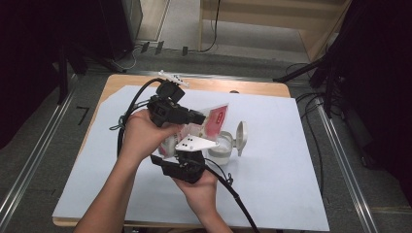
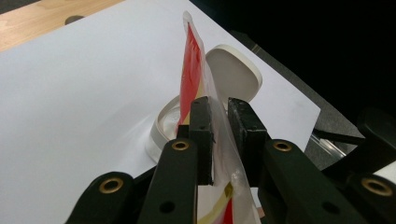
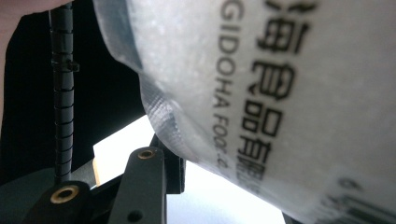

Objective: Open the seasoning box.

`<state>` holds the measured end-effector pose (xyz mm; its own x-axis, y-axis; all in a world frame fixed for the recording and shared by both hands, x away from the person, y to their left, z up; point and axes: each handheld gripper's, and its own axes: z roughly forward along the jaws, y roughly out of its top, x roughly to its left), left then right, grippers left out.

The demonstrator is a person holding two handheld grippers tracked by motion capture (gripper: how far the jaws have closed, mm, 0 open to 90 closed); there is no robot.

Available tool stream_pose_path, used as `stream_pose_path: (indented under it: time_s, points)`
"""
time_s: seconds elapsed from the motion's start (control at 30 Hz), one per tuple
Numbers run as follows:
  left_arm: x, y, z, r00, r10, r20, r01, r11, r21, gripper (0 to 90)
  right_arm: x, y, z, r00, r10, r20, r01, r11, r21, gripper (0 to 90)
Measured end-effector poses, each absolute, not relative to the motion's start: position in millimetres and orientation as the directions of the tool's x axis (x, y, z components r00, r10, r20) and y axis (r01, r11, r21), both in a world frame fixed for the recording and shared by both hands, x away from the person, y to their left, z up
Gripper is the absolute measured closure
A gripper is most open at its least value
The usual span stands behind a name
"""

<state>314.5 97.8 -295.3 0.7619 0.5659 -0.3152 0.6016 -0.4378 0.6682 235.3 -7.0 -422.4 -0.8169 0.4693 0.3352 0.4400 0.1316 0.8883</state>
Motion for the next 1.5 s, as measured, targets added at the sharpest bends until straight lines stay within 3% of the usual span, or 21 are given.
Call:
stream_pose_path:
  time_s: [1.5]
  points:
    - [313.5,99.4,-295.8,0.769,0.556,-0.315,0.596,-0.446,0.668,81.7,232.8,-5.5,-422.1,-0.817,0.470,0.334,0.441,0.134,0.888,63.2]
